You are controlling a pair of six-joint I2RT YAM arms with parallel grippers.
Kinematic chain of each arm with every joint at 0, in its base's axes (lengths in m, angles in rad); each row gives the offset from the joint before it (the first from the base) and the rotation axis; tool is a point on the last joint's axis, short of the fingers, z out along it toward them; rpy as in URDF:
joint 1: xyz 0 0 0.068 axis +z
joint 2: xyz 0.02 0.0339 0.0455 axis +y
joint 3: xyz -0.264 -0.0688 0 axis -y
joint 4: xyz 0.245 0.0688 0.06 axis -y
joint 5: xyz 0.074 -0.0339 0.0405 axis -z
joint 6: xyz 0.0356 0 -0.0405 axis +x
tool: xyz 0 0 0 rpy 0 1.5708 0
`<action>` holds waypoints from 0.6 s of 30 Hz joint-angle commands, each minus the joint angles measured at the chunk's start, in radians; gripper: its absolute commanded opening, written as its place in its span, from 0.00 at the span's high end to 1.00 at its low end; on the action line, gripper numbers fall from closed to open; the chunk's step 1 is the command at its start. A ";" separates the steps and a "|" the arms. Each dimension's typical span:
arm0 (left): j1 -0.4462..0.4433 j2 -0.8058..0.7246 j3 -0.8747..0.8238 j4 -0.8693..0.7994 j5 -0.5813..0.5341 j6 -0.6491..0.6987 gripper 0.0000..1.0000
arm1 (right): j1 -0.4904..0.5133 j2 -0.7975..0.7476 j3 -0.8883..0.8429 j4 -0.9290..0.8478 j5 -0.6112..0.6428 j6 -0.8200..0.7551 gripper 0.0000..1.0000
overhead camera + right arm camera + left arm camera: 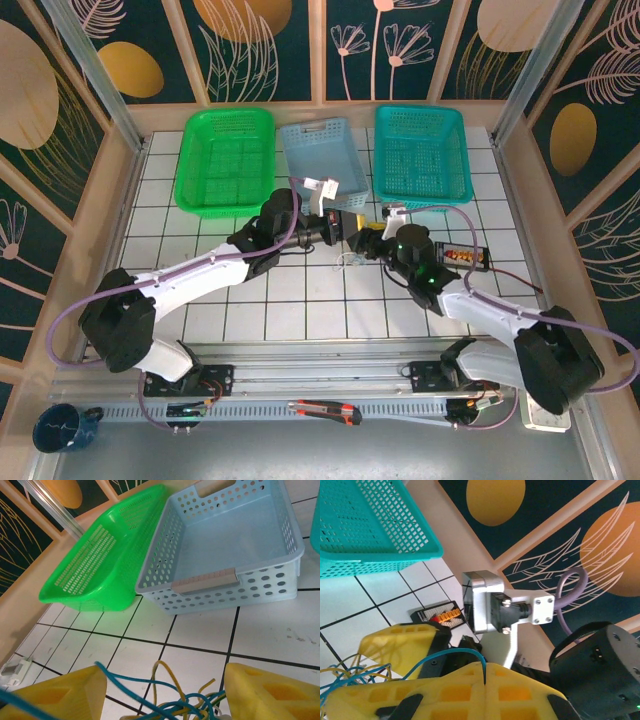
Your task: Untangle the cables
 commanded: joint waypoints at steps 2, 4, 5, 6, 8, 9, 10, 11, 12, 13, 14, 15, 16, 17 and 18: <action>-0.005 -0.013 0.043 0.068 0.031 -0.035 1.00 | 0.001 0.058 0.028 0.116 0.025 0.005 0.40; -0.006 -0.019 0.052 0.081 0.036 -0.050 1.00 | 0.002 0.079 0.015 0.138 0.034 0.014 0.45; -0.005 -0.022 0.057 0.088 0.039 -0.057 1.00 | 0.001 0.087 0.007 0.147 0.042 0.021 0.47; -0.004 -0.024 0.062 0.097 0.044 -0.067 1.00 | 0.001 0.095 -0.001 0.156 0.043 0.027 0.49; -0.004 -0.028 0.076 0.124 0.057 -0.094 1.00 | 0.001 0.110 -0.020 0.173 0.073 0.039 0.54; -0.005 -0.029 0.086 0.139 0.065 -0.111 1.00 | 0.001 0.118 -0.031 0.183 0.083 0.045 0.57; -0.004 -0.029 0.098 0.148 0.072 -0.123 1.00 | 0.001 0.125 -0.040 0.189 0.090 0.052 0.59; -0.006 -0.029 0.114 0.155 0.079 -0.137 1.00 | 0.001 0.134 -0.051 0.199 0.099 0.059 0.61; -0.005 -0.029 0.132 0.160 0.086 -0.146 1.00 | 0.001 0.144 -0.062 0.209 0.107 0.064 0.61; -0.004 -0.029 0.148 0.163 0.091 -0.152 1.00 | 0.001 0.154 -0.069 0.217 0.113 0.071 0.63; -0.005 -0.031 0.169 0.162 0.096 -0.158 1.00 | 0.001 0.164 -0.078 0.227 0.118 0.076 0.64; -0.006 -0.032 0.192 0.154 0.099 -0.159 1.00 | 0.001 0.175 -0.087 0.233 0.123 0.082 0.65; -0.005 -0.032 0.215 0.143 0.101 -0.156 1.00 | 0.001 0.184 -0.093 0.240 0.126 0.087 0.65; -0.005 -0.033 0.245 0.124 0.101 -0.148 1.00 | 0.001 0.194 -0.102 0.248 0.130 0.092 0.65; -0.004 -0.031 0.274 0.102 0.099 -0.138 1.00 | 0.000 0.203 -0.110 0.256 0.133 0.097 0.65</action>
